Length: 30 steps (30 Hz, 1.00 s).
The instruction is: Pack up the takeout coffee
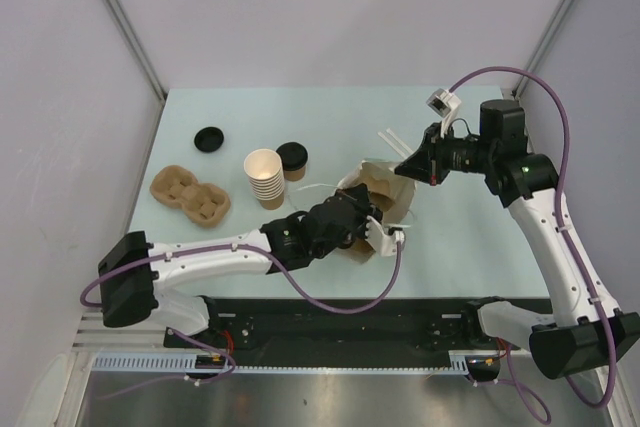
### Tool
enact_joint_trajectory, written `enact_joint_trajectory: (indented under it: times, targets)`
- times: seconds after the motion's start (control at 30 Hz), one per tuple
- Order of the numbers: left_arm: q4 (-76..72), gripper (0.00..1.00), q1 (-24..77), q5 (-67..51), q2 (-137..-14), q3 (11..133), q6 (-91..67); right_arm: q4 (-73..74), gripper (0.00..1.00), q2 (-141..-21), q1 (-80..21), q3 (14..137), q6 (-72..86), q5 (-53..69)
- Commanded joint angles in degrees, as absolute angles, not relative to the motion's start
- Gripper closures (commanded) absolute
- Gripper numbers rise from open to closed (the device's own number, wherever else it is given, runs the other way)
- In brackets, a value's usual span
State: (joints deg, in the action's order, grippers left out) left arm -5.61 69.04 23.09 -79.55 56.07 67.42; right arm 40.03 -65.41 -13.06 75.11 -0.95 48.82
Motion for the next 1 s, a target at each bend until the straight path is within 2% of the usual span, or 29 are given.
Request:
enact_joint_trajectory:
  times: [0.0,0.17,0.2,0.27,0.3,0.4,0.47,0.5,0.77,0.97]
  targets:
    - [-0.44,1.0,66.89,18.99,-80.68,59.41,61.7,38.94,1.0,-65.56,-13.54,75.41,-1.49,51.85]
    - [3.43,1.0,65.57,17.93,-82.18,62.22,60.03,38.59,1.0,-66.18,-13.54,75.41,-1.76,52.38]
    - [3.51,0.97,65.31,17.93,-82.18,62.49,60.03,38.58,1.0,-66.18,-13.54,75.41,-1.76,52.38]
    - [4.65,0.87,65.39,17.67,-81.74,63.98,59.51,38.58,1.0,-66.44,-13.54,75.41,-1.67,52.29]
    - [5.18,0.76,65.39,17.58,-81.04,64.51,59.15,38.58,1.0,-66.45,-13.54,75.41,-1.76,52.21]
    - [7.38,0.56,65.39,16.96,-79.81,67.32,58.71,38.67,1.0,-66.8,-13.54,75.41,-1.85,52.12]
    - [8.87,0.51,65.57,16.79,-78.67,69.6,58.54,38.58,1.0,-66.88,-13.54,75.41,-1.93,51.94]
    - [9.31,0.44,65.65,16.7,-78.31,70.39,58.36,38.58,1.0,-66.88,-13.45,75.41,-2.02,51.86]
    - [15.37,0.25,68.29,15.12,-73.39,75.49,56.43,39.46,1.0,-66.71,-13.45,75.41,-2.29,51.33]
    - [21.62,0.2,68.55,15.21,-71.11,78.58,53.7,41.48,1.0,-65.48,-13.45,75.32,-1.76,48.7]
